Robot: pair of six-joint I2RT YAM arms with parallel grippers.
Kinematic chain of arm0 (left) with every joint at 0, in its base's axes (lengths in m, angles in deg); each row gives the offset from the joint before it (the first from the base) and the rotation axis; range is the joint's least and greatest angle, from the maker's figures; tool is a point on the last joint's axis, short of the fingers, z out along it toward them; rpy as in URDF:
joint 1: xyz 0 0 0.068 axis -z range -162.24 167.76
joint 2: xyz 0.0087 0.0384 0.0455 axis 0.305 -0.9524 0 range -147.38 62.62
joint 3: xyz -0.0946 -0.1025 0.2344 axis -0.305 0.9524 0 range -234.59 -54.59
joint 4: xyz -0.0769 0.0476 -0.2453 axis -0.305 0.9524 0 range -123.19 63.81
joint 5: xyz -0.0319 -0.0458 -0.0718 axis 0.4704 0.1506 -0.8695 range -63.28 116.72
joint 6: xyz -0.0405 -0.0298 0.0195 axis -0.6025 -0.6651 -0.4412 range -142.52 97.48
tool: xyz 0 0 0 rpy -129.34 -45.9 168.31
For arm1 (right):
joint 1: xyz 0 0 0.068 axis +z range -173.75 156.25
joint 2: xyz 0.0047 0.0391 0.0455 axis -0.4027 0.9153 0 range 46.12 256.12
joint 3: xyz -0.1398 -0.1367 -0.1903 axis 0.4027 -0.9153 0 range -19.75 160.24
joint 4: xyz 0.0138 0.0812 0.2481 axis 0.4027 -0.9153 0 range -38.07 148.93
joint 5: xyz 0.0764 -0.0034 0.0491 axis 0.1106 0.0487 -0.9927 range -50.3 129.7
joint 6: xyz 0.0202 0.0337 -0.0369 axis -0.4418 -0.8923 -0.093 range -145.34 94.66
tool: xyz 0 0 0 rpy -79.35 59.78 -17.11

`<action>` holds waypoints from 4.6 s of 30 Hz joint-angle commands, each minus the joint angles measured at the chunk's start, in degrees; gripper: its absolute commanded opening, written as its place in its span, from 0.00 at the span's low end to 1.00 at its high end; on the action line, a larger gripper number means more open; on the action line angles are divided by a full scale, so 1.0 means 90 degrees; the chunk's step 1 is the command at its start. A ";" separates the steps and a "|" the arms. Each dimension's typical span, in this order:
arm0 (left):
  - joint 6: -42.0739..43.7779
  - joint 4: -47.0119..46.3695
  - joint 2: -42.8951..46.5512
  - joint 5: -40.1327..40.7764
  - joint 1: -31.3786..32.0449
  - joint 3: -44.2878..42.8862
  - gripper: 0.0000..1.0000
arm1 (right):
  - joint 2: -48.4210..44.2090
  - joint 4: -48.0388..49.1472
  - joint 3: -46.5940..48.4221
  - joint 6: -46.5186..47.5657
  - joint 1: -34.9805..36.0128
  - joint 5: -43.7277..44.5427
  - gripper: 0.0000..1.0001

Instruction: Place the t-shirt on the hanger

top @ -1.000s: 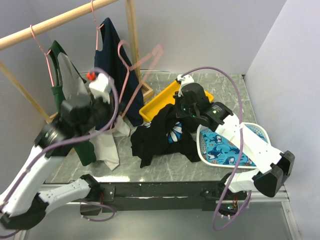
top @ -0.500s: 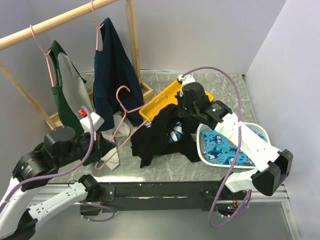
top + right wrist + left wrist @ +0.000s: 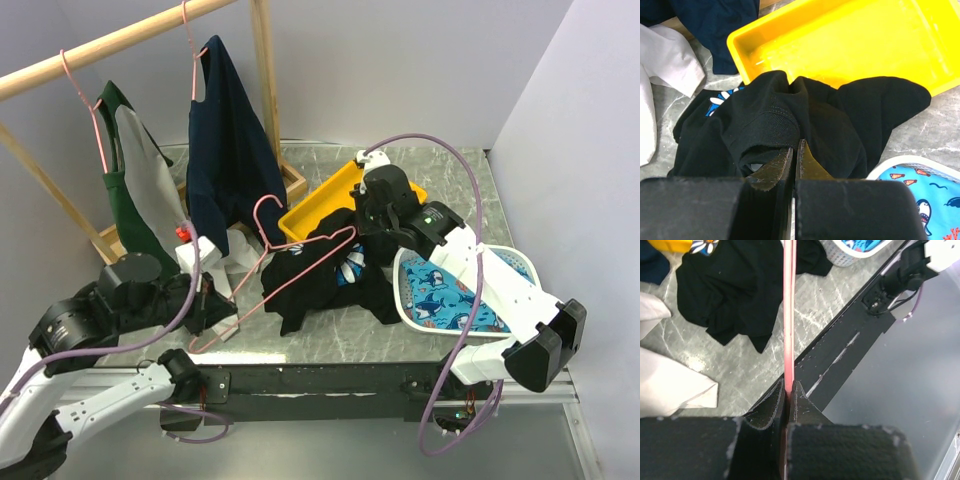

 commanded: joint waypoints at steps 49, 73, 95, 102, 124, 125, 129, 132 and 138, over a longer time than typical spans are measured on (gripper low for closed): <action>-0.0645 -0.3913 -0.0401 0.0998 0.0148 0.1289 0.01 | 0.1333 -0.1153 0.3942 0.0202 0.1543 -0.0935 0.00; -0.1994 -0.9590 0.0879 0.3781 0.0782 0.5159 0.01 | -0.1959 0.2559 -0.2747 -0.2931 0.1689 0.0694 0.67; -0.2433 -1.1277 -0.0135 0.5392 0.1291 0.5080 0.01 | -0.0776 0.3391 -0.2993 -0.3772 0.3426 0.2750 0.05; -0.2327 -1.1856 -0.0985 0.6250 0.1603 0.4662 0.01 | -0.0631 0.2698 -0.2603 -0.3939 0.4412 0.3613 0.00; -0.0511 -1.2490 -0.2763 0.7804 0.2082 0.3693 0.01 | -0.0356 0.1779 -0.1361 -0.3363 0.4990 0.2823 0.00; -0.0461 -1.2539 -0.2793 0.7805 0.2082 0.3703 0.01 | -0.0415 0.1740 -0.1372 -0.3382 0.4980 0.2765 0.00; -0.0431 -1.2374 -0.2851 0.7639 0.2091 0.3684 0.01 | -0.0542 0.1496 -0.1284 -0.3421 0.4970 0.2793 0.00; -0.0442 -1.2208 -0.2774 0.7395 0.2101 0.3703 0.01 | -0.0697 0.1310 -0.1215 -0.3431 0.4893 0.2785 0.00; -0.0703 -1.1886 -0.2773 0.7355 0.2101 0.3801 0.01 | -0.1089 0.1964 -0.1392 -0.3217 0.4531 0.1838 0.00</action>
